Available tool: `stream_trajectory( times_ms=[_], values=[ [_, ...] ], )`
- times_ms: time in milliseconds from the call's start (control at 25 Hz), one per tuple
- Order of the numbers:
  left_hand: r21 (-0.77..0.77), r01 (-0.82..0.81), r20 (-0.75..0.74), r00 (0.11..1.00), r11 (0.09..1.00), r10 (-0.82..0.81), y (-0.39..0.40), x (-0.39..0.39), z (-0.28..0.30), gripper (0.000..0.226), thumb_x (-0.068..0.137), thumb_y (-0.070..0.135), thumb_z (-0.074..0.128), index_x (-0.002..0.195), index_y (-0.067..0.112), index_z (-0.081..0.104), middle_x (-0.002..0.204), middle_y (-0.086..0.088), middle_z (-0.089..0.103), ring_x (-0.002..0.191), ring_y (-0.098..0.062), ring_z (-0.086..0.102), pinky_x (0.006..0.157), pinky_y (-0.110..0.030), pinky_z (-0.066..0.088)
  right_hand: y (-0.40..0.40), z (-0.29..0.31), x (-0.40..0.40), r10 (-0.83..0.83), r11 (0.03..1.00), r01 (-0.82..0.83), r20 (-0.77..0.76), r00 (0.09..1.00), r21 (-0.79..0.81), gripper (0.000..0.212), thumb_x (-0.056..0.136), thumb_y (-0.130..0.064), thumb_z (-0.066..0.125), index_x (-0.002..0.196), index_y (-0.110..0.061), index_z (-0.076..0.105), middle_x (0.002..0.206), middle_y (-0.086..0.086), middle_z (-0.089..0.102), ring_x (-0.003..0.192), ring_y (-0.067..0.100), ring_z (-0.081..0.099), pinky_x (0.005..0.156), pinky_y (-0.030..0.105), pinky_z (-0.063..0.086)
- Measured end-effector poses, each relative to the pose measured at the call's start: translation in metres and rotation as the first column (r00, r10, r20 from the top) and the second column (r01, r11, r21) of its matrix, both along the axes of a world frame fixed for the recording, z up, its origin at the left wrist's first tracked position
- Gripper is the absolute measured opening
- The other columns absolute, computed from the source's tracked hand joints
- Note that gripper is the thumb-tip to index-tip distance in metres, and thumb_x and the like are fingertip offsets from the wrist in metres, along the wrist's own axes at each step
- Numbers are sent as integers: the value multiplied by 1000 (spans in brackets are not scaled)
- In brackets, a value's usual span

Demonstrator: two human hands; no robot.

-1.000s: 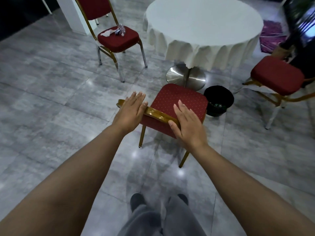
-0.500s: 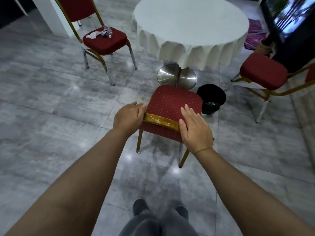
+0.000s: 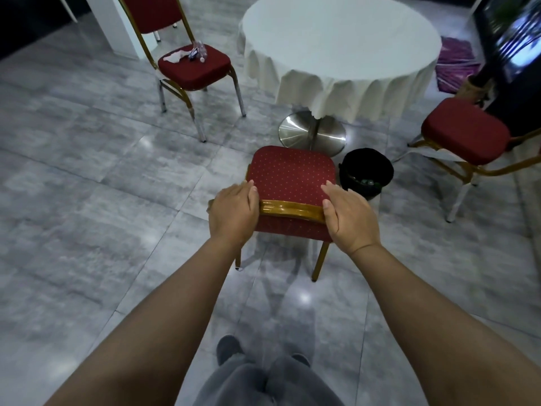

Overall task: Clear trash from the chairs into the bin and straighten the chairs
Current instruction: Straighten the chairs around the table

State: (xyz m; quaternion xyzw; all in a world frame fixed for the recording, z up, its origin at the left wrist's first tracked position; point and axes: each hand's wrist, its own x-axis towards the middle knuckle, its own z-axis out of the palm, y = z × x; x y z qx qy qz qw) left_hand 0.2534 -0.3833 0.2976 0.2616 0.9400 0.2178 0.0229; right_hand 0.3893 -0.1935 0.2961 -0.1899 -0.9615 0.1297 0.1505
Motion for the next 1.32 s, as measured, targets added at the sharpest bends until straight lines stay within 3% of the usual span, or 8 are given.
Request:
stream_trajectory(
  times_ms=[80, 240, 400, 560, 920, 1320],
  values=[
    [32, -6, -1, 1000, 999, 6, 1, -1, -3, 59, 99, 33, 17, 130, 11, 62, 132, -8, 63, 126, -23, 54, 115, -39, 28, 1, -3, 1, -4, 1000, 4, -22, 1000, -9, 62, 98, -45, 18, 134, -14, 58, 139, 6, 58, 127, 23, 55, 109, 41, 37],
    [92, -20, -44, 999, 996, 24, 7, -9, -5, 56, 98, 32, 21, 115, 10, 70, 120, -8, 69, 115, -23, 58, 109, -34, 28, 8, -5, -3, 6, 1000, -7, -59, 998, -4, 58, 97, -43, 24, 133, -13, 58, 140, 7, 57, 127, 23, 54, 109, 41, 37],
    [120, -17, -27, 999, 993, 21, 20, -24, -10, 57, 96, 34, 22, 126, 13, 66, 140, -6, 57, 135, -20, 45, 118, -37, 20, 22, -9, -15, 0, 1000, 0, -71, 997, 1, 59, 98, -45, 23, 138, -14, 54, 143, 5, 54, 132, 21, 50, 114, 43, 33],
    [177, -11, -24, 1000, 984, 15, 52, -65, -10, 56, 97, 35, 22, 132, 16, 61, 144, -4, 53, 138, -18, 42, 119, -37, 19, 52, -9, -56, -61, 998, 62, -64, 996, 14, 62, 97, -48, 21, 140, -16, 52, 146, 4, 51, 136, 21, 46, 118, 42, 27],
    [125, 77, 16, 997, 989, -79, 147, -206, -12, 59, 98, 41, 18, 149, 22, 40, 156, 0, 38, 146, -14, 28, 121, -35, 10, 132, -6, -180, -208, 978, 208, 6, 978, 12, 70, 97, -54, 13, 149, -15, 39, 156, 5, 38, 145, 19, 32, 121, 42, 19],
    [135, 158, 20, 987, 978, -162, 208, -313, -7, 50, 105, 32, 26, 153, 20, 31, 158, 0, 33, 148, -14, 23, 123, -38, 10, 181, -6, -277, -260, 966, 260, -7, 966, -9, 70, 97, -53, 14, 149, -15, 41, 155, 4, 40, 144, 18, 34, 119, 42, 22]
  ],
)
